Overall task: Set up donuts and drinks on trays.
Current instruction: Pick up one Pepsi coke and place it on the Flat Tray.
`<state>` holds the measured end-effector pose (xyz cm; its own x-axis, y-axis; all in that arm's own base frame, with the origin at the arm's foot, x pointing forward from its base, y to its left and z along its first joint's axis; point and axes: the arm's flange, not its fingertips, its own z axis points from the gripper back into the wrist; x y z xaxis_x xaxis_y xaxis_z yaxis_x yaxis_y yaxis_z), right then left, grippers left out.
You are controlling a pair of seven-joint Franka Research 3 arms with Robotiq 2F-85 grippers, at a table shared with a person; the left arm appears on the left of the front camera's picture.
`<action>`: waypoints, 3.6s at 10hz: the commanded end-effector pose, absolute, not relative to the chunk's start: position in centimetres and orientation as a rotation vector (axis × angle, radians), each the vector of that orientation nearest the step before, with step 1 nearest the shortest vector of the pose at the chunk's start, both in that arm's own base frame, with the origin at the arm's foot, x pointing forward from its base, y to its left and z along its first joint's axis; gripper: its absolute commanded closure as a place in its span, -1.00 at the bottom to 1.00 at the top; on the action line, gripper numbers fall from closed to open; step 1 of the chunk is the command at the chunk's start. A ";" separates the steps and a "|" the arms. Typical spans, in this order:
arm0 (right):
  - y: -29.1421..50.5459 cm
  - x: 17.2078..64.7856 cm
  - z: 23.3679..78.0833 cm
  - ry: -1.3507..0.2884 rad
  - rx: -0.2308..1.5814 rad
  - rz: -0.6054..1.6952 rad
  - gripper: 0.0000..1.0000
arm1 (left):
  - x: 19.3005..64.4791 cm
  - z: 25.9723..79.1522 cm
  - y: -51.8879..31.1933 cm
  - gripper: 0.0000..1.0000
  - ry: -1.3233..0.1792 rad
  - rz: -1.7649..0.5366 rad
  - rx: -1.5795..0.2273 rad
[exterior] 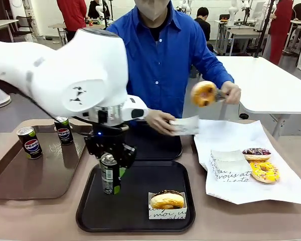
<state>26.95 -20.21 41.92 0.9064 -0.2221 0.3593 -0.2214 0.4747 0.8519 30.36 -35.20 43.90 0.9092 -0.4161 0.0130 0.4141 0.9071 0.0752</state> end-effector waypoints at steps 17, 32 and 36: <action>-20.2 27.2 42.0 -0.483 1.110 -0.001 -1.00 | 23.8 49.5 -18.6 -0.16 -0.057 -0.584 0.015; -20.2 27.2 42.0 -0.483 1.110 -0.001 -1.00 | 31.5 37.2 -33.3 -1.00 -0.195 -0.564 0.001; -20.2 27.2 42.0 -0.483 1.110 -0.001 -1.00 | 30.1 39.3 -33.0 -1.00 -0.178 -0.540 0.001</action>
<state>26.93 -20.29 41.98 0.9061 -0.2233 0.3594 -0.2203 0.4761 0.8514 30.95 -32.94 38.41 0.8230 -0.5429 0.1675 0.5456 0.8374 0.0333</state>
